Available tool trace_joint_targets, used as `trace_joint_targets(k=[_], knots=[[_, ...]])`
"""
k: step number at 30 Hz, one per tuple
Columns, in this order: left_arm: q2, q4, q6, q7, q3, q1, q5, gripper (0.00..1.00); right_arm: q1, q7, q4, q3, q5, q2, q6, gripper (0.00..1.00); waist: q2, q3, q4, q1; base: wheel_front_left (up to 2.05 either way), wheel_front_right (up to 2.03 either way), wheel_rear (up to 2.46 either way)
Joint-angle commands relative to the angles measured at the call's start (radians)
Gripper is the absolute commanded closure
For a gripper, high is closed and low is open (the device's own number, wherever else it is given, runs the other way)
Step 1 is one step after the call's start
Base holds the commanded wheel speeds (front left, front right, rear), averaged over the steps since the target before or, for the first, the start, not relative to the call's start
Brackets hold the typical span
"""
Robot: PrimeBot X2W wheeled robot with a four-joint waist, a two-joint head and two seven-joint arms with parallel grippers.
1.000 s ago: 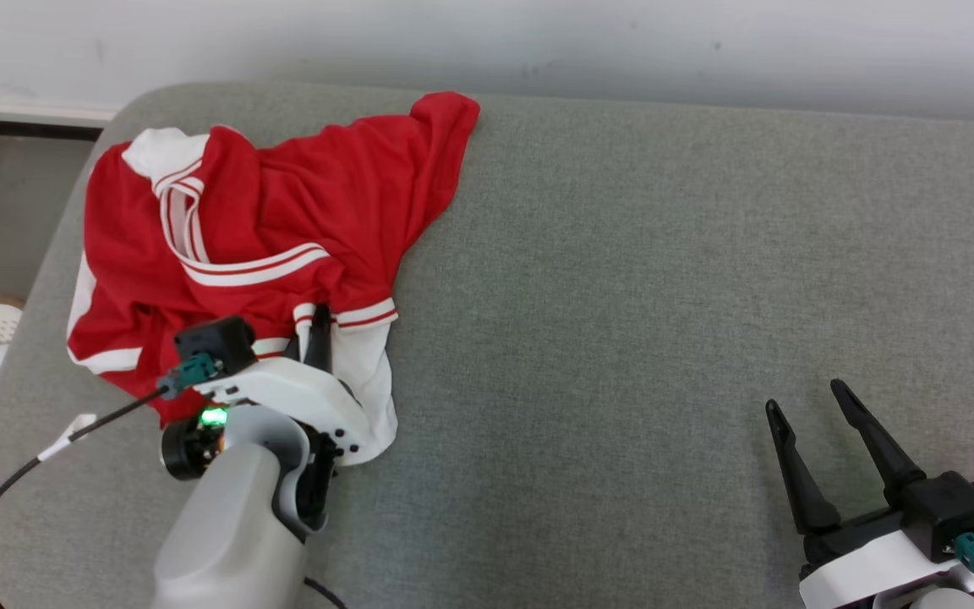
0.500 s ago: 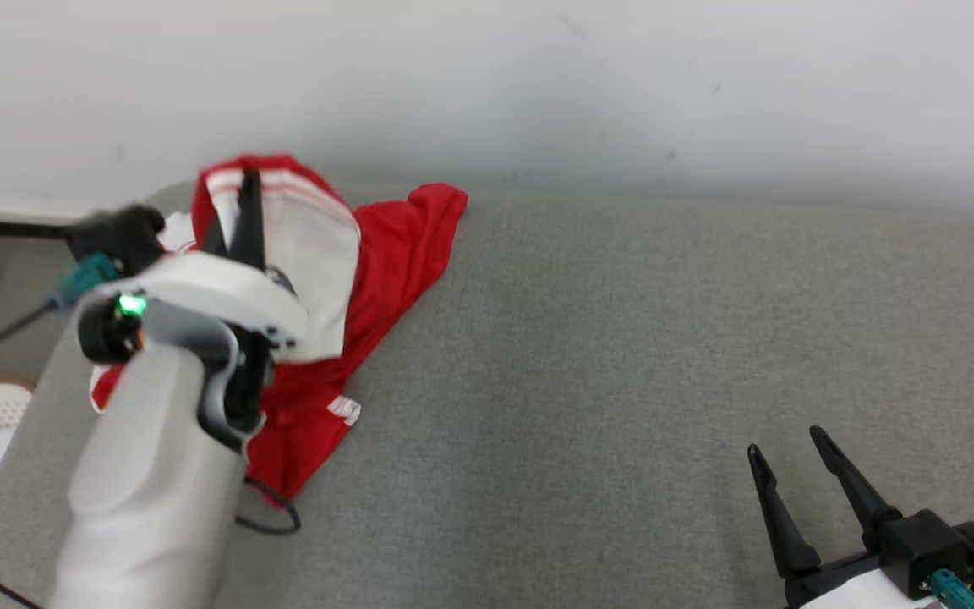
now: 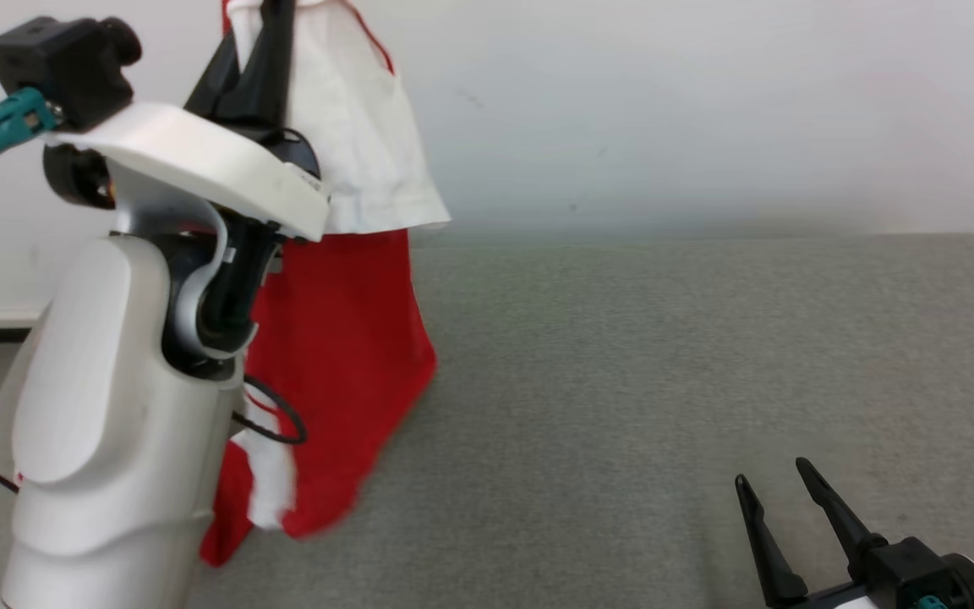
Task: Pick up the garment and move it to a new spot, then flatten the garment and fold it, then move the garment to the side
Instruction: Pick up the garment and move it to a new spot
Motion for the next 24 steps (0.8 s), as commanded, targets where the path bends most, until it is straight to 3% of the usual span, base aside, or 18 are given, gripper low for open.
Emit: trace_joint_targets(k=[1, 13, 19, 24], knots=[[-0.004, -0.045, 0.004, 0.021, -0.008, -0.010, -0.014, 1.00, 0.011, -0.003, -0.003, -0.003, 0.007, 0.000, -0.002, 0.00, 0.0000, -0.008, -0.041, 0.0001, 0.00, 0.00, 0.00], [-0.074, -0.241, 0.029, 0.116, -0.113, 0.092, -0.051, 1.00, -0.017, -0.002, -0.003, -0.001, 0.017, 0.005, -0.002, 0.00, 0.0000, 0.018, -0.216, 0.0001, 0.00, 0.00, 0.00], [-0.110, -0.184, 0.043, 0.087, -0.195, 0.132, -0.051, 1.00, -0.030, -0.002, -0.005, -0.001, 0.024, 0.013, -0.002, 0.00, 0.0000, 0.054, -0.296, 0.0001, 0.00, 0.00, 0.00], [-0.125, -0.059, 0.051, 0.024, -0.275, 0.153, -0.064, 1.00, -0.031, -0.002, -0.005, -0.013, 0.028, 0.021, -0.002, 0.00, 0.0000, 0.081, -0.328, 0.0001, 0.00, 0.00, 0.00]])
